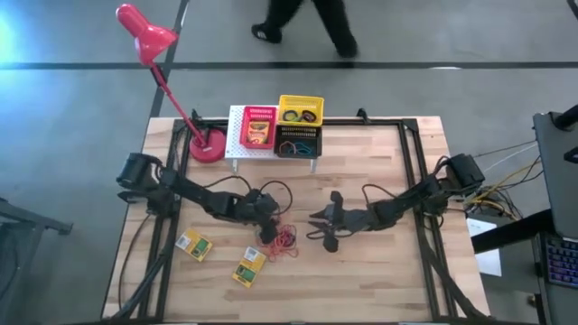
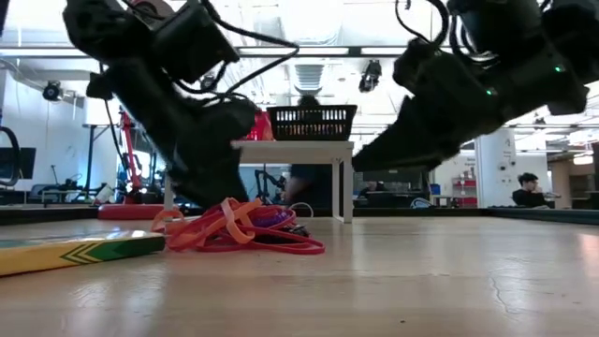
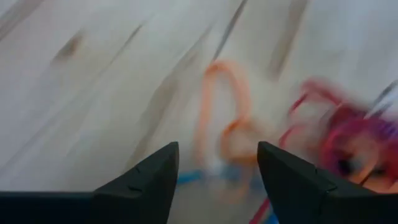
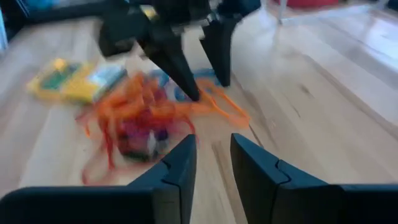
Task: Pick & Place Office Desk Supplies
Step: Put the orange rubber band into the black bin on the shelf
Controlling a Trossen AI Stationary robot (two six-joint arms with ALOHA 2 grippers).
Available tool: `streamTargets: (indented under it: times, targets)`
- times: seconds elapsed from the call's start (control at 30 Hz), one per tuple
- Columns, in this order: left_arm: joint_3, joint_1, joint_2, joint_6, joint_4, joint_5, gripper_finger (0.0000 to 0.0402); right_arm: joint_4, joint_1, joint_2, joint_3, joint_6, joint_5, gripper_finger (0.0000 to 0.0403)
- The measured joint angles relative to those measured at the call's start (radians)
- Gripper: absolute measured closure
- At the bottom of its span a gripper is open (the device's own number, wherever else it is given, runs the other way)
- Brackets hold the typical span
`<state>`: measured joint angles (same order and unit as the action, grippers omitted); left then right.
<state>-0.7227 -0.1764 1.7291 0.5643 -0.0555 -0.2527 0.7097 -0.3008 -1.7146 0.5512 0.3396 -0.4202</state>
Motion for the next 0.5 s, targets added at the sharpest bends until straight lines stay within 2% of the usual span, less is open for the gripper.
streamTargets:
  times: [0.13,0.37,0.5]
  targets:
    - [0.01,0.002,0.015,-0.039,-0.028,-0.007,0.0216,-0.002,0.0,-0.006,0.015,-0.007,-0.003,0.0303]
    - [0.009,0.003,0.013,-0.052,-0.019,-0.003,0.0307,-0.009,0.0,0.005,0.005,-0.003,0.002,0.0308]
    - [0.009,0.001,-0.003,-0.069,-0.02,0.007,0.034,-0.003,0.0,0.004,0.004,-0.002,0.0,0.0313]
